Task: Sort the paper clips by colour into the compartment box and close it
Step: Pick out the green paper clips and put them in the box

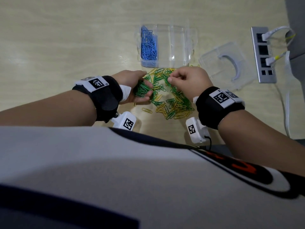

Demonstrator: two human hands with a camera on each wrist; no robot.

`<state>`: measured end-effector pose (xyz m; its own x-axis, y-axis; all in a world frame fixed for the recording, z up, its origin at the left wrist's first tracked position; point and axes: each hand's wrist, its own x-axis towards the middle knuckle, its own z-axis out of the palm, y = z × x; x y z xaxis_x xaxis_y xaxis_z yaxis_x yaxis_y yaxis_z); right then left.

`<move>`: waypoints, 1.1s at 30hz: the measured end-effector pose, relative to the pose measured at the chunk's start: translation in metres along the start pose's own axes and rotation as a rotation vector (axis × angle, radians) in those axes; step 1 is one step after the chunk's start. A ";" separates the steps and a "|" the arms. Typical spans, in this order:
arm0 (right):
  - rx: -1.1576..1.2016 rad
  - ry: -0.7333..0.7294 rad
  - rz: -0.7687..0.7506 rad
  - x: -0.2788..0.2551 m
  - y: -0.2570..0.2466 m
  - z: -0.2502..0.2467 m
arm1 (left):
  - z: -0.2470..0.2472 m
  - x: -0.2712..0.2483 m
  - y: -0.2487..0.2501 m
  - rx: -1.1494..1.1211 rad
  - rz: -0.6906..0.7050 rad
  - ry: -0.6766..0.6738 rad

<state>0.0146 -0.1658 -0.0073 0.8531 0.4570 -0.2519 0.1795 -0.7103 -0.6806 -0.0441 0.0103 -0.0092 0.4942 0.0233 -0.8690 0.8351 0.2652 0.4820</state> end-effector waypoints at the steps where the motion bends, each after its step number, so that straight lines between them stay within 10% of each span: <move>1: 0.018 -0.004 -0.015 -0.001 -0.005 0.002 | 0.001 0.001 0.000 0.003 -0.001 -0.010; 22: -0.549 -0.175 -0.143 0.010 -0.013 0.043 | -0.024 -0.002 -0.003 -0.107 -0.011 0.004; 33: -0.510 0.057 -0.001 0.012 -0.015 0.025 | -0.034 -0.004 -0.001 -0.128 0.012 0.019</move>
<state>0.0101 -0.1365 -0.0175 0.8755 0.4379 -0.2041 0.3844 -0.8873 -0.2550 -0.0547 0.0430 -0.0099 0.4981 0.0447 -0.8660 0.7910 0.3857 0.4749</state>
